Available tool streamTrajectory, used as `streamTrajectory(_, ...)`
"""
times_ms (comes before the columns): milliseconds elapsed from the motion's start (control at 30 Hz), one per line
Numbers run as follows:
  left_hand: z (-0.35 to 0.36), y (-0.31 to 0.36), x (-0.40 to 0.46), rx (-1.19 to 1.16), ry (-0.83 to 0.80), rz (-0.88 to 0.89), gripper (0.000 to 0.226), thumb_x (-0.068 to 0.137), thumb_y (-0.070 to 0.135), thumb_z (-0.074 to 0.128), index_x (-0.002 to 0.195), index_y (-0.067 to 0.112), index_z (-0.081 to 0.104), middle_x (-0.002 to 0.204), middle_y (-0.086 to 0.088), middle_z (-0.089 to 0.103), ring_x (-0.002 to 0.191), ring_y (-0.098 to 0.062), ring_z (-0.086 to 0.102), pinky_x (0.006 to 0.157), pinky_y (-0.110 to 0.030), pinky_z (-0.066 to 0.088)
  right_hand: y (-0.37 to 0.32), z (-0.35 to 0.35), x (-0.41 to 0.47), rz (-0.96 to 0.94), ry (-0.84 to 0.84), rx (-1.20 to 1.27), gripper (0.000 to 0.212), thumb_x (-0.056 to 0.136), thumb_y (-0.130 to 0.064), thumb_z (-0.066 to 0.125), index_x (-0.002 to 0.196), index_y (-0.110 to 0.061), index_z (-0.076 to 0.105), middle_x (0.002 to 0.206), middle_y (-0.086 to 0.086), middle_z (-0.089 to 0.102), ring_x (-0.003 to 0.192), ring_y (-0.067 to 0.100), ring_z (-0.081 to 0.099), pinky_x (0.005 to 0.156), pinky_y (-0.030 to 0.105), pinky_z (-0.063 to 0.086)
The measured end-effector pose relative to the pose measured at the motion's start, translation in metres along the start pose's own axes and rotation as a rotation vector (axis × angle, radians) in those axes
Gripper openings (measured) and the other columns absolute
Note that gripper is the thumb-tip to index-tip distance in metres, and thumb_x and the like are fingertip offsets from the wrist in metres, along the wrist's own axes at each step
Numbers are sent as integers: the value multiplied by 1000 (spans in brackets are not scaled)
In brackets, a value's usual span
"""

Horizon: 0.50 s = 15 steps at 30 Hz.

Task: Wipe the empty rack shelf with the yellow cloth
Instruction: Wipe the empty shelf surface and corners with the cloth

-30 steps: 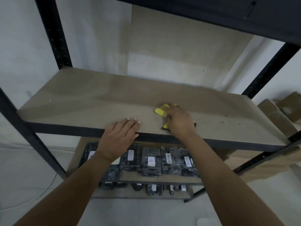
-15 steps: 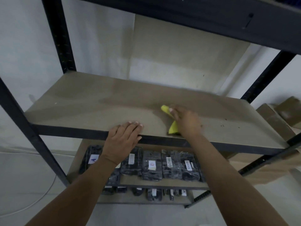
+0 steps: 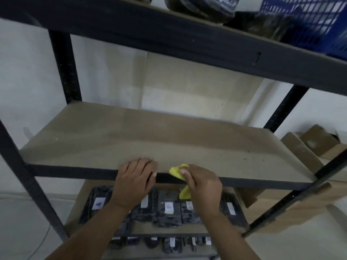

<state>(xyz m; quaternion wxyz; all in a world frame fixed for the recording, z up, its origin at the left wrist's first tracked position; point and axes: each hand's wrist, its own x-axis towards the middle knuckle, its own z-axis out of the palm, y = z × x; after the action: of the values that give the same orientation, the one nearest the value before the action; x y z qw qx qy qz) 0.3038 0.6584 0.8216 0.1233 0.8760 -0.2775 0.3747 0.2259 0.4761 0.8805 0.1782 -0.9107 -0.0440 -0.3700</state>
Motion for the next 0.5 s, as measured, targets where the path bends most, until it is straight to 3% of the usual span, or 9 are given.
streamTrajectory(67,-12,3,11,-101,-44,-74,31,86,37,43,104,16,57,93,-3,67,85,-19,56,74,-32,38,15,-7,16,29,71,-31,28,88,-40,50,88,-23,73,87,-7,75,78,6,68,76,19,51)
streamTrajectory(133,-22,1,27,-157,-94,-80,33,85,37,43,103,17,62,89,0,67,81,-17,59,74,-29,39,40,-9,36,79,32,-140,31,89,-40,48,96,-20,71,95,1,74,85,18,68,76,33,54)
streamTrajectory(200,-25,-8,43,-133,-193,-77,37,86,41,38,100,19,64,94,1,68,85,-17,60,78,-30,40,68,-5,54,150,-197,-288,39,90,-44,47,116,-19,62,121,8,64,112,28,59,89,41,50)
streamTrajectory(267,-23,-24,57,-89,-346,-145,52,85,50,26,111,22,62,113,0,64,102,-19,57,88,-35,42,89,-3,59,216,-571,-310,64,88,-59,39,142,-24,32,152,9,30,139,32,27,110,43,31)
streamTrajectory(300,-21,-34,62,-80,-434,-200,63,82,54,18,121,24,56,126,0,57,115,-21,51,97,-38,39,98,-6,59,213,-715,-287,76,83,-70,31,146,-29,16,158,7,11,144,30,11,115,42,21)
streamTrajectory(367,-16,-49,64,-85,-614,-308,76,77,59,7,140,28,36,148,-1,35,136,-24,28,111,-41,24,112,-18,56,91,-831,-248,89,67,-88,13,144,-44,1,157,-2,-13,145,24,-8,116,39,13)
streamTrajectory(433,-12,-52,65,-92,-724,-335,73,79,57,7,147,32,18,157,-1,16,144,-23,8,115,-43,10,121,-30,56,7,-871,-215,85,60,-93,7,137,-58,-2,155,-13,-20,145,17,-12,115,38,18)
streamTrajectory(500,-8,-48,65,-85,-742,-321,67,84,53,7,148,33,10,159,-1,7,145,-22,0,116,-44,4,128,-29,60,-10,-876,-223,78,61,-92,10,133,-64,0,155,-16,-17,145,16,-9,115,39,19)
